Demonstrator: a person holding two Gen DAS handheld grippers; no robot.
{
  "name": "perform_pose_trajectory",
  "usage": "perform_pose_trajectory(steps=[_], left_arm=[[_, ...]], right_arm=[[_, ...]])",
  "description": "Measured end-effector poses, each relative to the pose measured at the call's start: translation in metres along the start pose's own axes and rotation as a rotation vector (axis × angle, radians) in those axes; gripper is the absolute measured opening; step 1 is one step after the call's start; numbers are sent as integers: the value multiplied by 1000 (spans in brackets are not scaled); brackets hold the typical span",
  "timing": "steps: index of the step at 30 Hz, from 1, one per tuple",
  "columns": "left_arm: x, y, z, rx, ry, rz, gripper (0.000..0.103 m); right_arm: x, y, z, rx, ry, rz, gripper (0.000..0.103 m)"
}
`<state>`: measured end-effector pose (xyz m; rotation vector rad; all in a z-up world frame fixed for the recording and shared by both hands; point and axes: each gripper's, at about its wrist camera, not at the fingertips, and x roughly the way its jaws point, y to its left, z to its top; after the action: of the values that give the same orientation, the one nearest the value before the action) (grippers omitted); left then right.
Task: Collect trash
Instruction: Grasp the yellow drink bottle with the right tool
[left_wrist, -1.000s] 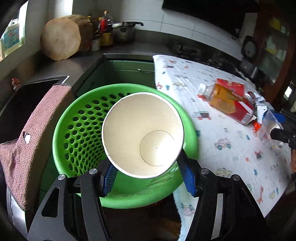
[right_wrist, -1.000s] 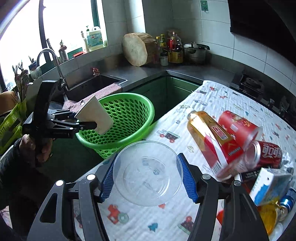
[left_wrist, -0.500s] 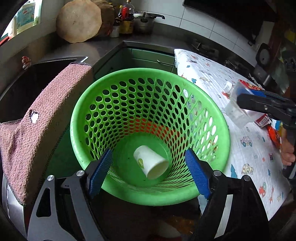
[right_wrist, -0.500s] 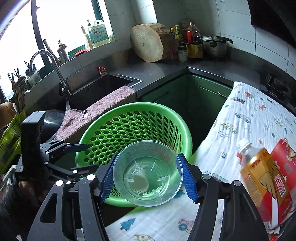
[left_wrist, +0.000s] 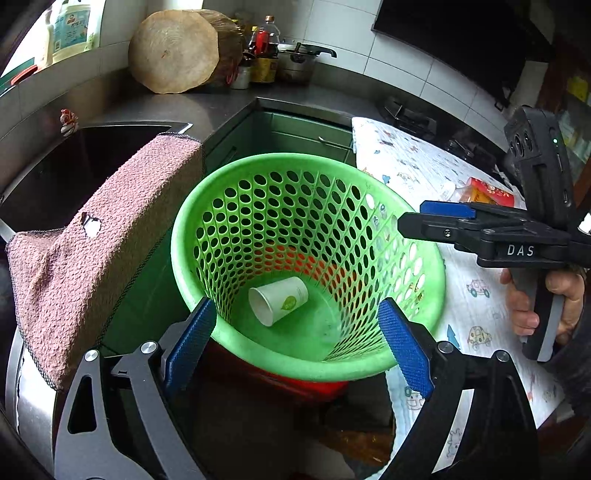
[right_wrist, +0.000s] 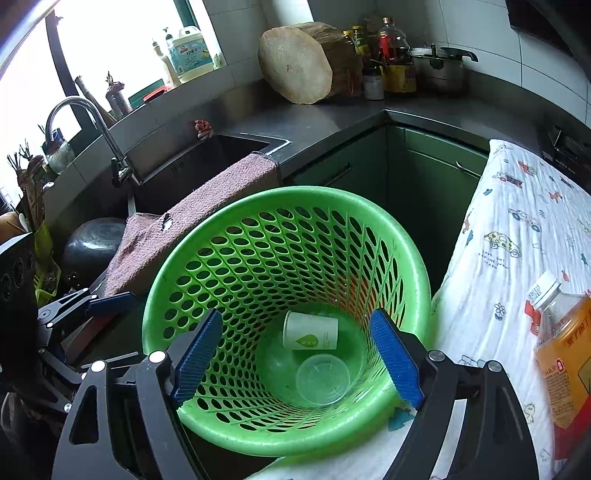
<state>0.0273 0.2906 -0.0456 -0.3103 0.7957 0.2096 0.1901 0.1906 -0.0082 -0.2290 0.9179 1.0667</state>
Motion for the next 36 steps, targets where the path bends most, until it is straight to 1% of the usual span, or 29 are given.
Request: perform_pose_trajectory(steps=[5,12,16,20,24,30,34,36], left_arm=[[0,-5,-2,-4,7,-12,89],[1,-21,-4,13,15,-23,91],[1,-29,-1,22,10,-33,92],[1,-36,2,42,1,-36,93],[3,-40,4,49,2,-42,93],[10,-47,7,76,11,-48,93],[14,-52,12,100,10,-51,93],[15,-55,14,111,12,-55,93]], right_arm=[[-29,-11,-7,-19,-31,-40,83],[-72,-49,-20,-41,-47,-168,87],[-90,-74,-24,-69,-33,-250,89],[-97,-100,-25,-118,19,-313,90],[-91,-124,-28,-159,94,-340,90],[-73,-144,-29,-213,186,-332,90],[-57,-158,-29,-222,255,-319,90],[-53,-164,-30,-221,274,-312,90]])
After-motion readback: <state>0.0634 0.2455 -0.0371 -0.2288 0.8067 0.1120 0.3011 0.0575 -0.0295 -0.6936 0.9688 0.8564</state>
